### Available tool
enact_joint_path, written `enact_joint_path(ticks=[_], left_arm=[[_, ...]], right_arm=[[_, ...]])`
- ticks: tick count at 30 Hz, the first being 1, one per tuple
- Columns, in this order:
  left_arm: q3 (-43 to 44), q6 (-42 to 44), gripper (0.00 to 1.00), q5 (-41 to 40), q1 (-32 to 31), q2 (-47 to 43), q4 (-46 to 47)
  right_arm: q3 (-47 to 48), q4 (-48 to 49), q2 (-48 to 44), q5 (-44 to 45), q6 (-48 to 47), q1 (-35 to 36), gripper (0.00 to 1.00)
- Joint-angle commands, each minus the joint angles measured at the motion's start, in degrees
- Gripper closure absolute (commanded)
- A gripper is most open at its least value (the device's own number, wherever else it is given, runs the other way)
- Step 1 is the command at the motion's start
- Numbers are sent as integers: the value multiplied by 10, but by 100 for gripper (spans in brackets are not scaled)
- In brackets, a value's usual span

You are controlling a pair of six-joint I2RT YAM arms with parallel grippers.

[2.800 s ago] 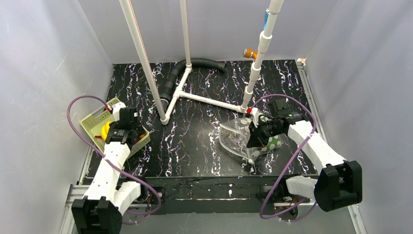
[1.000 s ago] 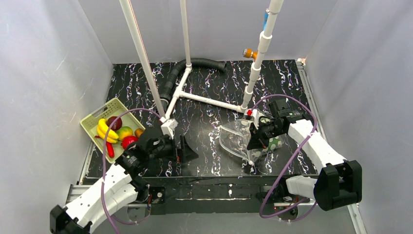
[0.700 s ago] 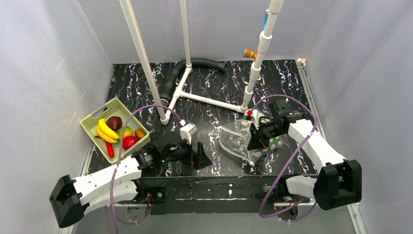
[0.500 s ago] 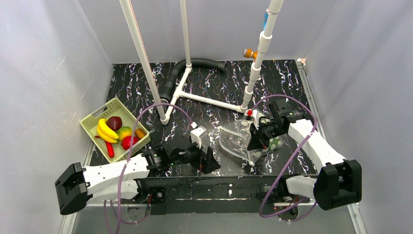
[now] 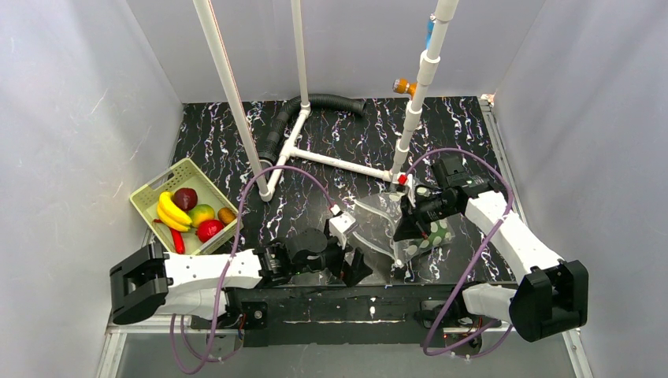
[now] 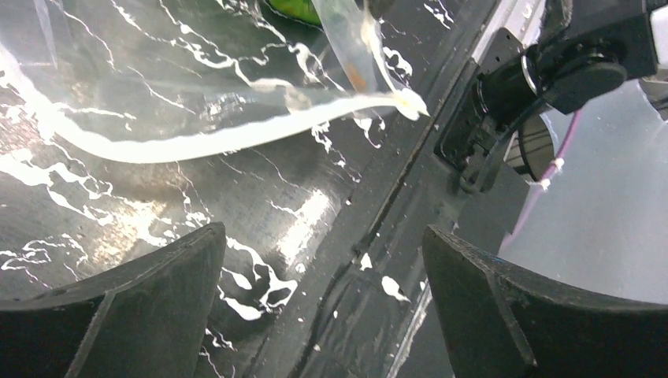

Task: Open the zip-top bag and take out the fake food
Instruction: Pick up the fake fruit from the zipper food storage bag.

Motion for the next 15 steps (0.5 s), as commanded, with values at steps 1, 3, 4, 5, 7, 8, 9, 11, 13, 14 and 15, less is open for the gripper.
enact_joint_path(ticks=[1, 3, 4, 5, 7, 8, 9, 11, 13, 14, 15], left_arm=[[14, 34, 9, -52, -12, 21, 64], [14, 49, 12, -65, -18, 31, 88], [15, 55, 15, -70, -19, 35, 97], [17, 59, 17, -76, -20, 40, 105], [19, 69, 20, -90, -21, 52, 117], [20, 74, 21, -98, -21, 57, 121], [20, 80, 23, -103, -21, 61, 126], [18, 88, 23, -112, -20, 62, 134], [12, 96, 24, -121, -21, 65, 145], [10, 101, 25, -127, -20, 68, 151], [7, 106, 27, -136, -20, 73, 159]], right_arm=[[37, -18, -13, -37, -3, 30, 99], [33, -23, -9, -39, -12, 40, 99], [29, -24, -8, -36, -16, 42, 99], [24, -24, -7, -31, -19, 44, 99], [17, -26, -7, -21, -23, 46, 98], [15, -28, -8, -16, -25, 46, 95], [14, -28, -10, -9, -26, 46, 91], [6, -21, -16, 10, -23, 45, 83], [2, -18, -18, 24, -22, 44, 74], [1, -18, -19, 26, -22, 42, 70], [2, -21, -21, 26, -25, 38, 66]])
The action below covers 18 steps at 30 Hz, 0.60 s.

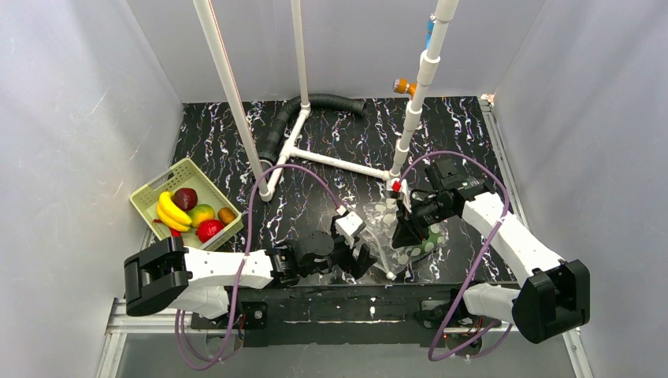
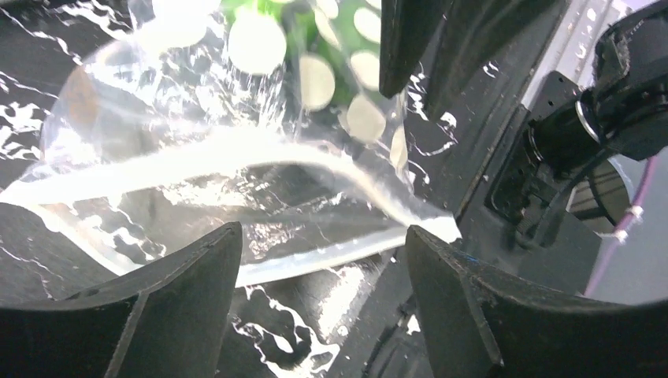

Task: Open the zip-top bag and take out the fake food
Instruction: Pick up the fake fruit from the zipper food storage bag.

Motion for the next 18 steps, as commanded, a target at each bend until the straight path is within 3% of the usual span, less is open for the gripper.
enact_joint_path(ticks=[1, 6, 9, 12, 13, 15, 18], left_arm=[[2, 40, 28, -59, -1, 11, 56], [14, 63, 31, -67, -2, 58, 85], [11, 60, 33, -70, -2, 77, 90], [-9, 57, 37, -83, -1, 80, 115], [-14, 59, 39, -86, -2, 80, 122], [-19, 67, 40, -90, -2, 83, 132], [-21, 86, 40, -89, -1, 96, 158]], right_arm=[[-3, -14, -18, 11, -17, -8, 63], [8, -43, -45, -34, -44, -49, 53], [10, 0, -71, -38, 7, -107, 53], [-11, 137, -102, 67, 141, -151, 55], [-19, 181, -108, 128, 182, -159, 60], [-30, 242, -105, 237, 239, -166, 79], [-22, 271, -64, 351, 253, -167, 87]])
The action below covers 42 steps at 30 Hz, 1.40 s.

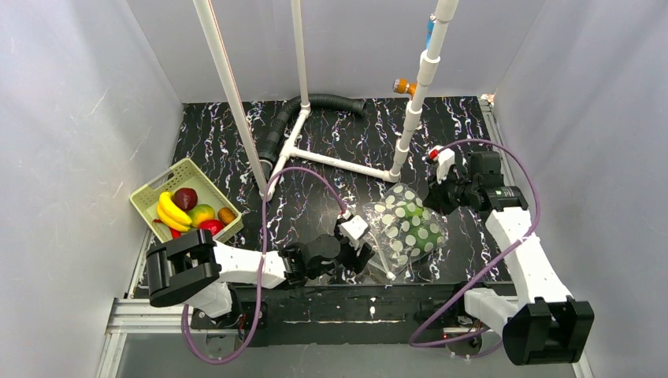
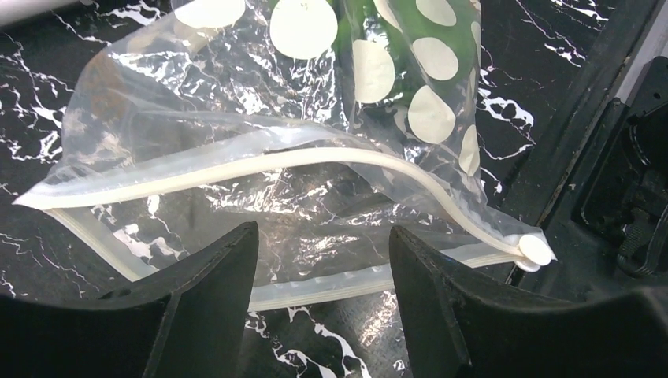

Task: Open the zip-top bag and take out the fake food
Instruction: Pick up the fake fruit from the zipper food storage bag.

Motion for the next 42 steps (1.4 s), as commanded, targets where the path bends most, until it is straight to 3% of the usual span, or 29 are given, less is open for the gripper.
enact_joint_path(ticks=[1, 4, 9, 21, 30, 42], left_arm=[[-7, 36, 40, -28, -2, 14, 70], [-10, 61, 40, -16, -1, 43, 111], [-4, 75, 39, -3, 1, 76, 132], [-13, 63, 26, 4, 33, 137, 189], [-14, 75, 26, 36, 43, 162, 227], [-21, 82, 13, 23, 48, 160, 231]], right_arm=[[5, 124, 57, 224, 93, -4, 88], [15, 140, 114, 279, 90, -4, 89], [29, 139, 184, 296, 99, 7, 90], [76, -9, 268, 49, 14, 55, 91], [71, 16, 294, 82, 51, 69, 89], [77, -45, 307, -53, -19, 161, 88]])
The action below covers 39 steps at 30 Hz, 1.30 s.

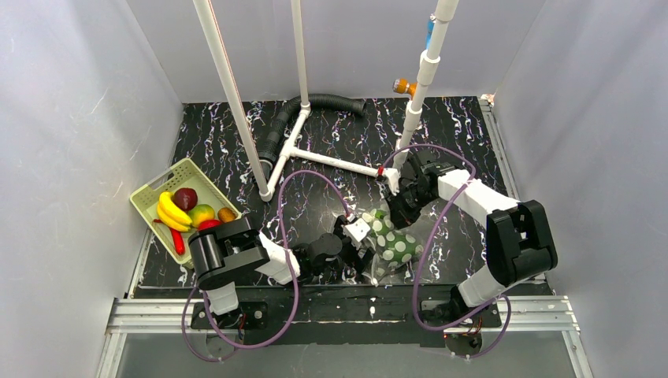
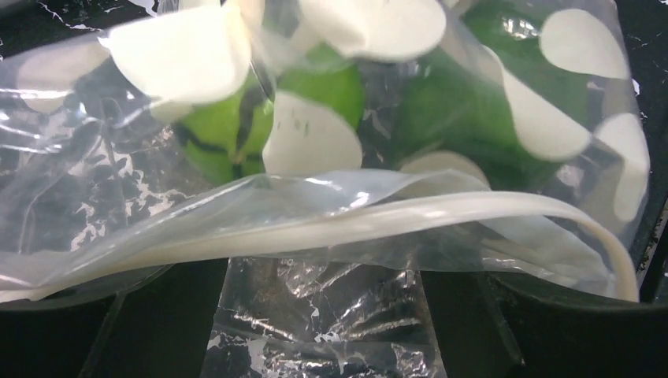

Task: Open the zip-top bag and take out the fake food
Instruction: Pick up the fake fruit from the zipper food storage bag.

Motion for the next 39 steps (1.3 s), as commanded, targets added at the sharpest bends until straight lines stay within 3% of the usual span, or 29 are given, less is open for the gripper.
enact_joint_path(ticks=[1, 3, 10, 16, 21, 28, 35, 39], left_arm=[[-3, 11, 12, -15, 4, -7, 30], [-4, 12, 10, -20, 4, -7, 32], [-18, 22, 5, -46, 8, -6, 65], [-59, 42, 2, -15, 9, 31, 236], [-61, 65, 2, -1, 8, 54, 270], [-34, 109, 2, -1, 11, 51, 246], [-23, 105, 2, 4, 20, 63, 244], [-24, 104, 2, 11, 20, 56, 240]], right_arm=[[24, -43, 5, -90, -35, 15, 88], [28, -47, 5, -98, -34, 16, 88], [17, 16, -5, 0, 31, 3, 84], [8, 64, -10, 84, 78, -26, 82], [-8, 117, -45, 120, 103, -25, 80], [16, 110, -6, 103, 92, 15, 81], [33, 28, 21, -36, 31, 36, 84], [40, 8, 31, -47, 15, 45, 84]])
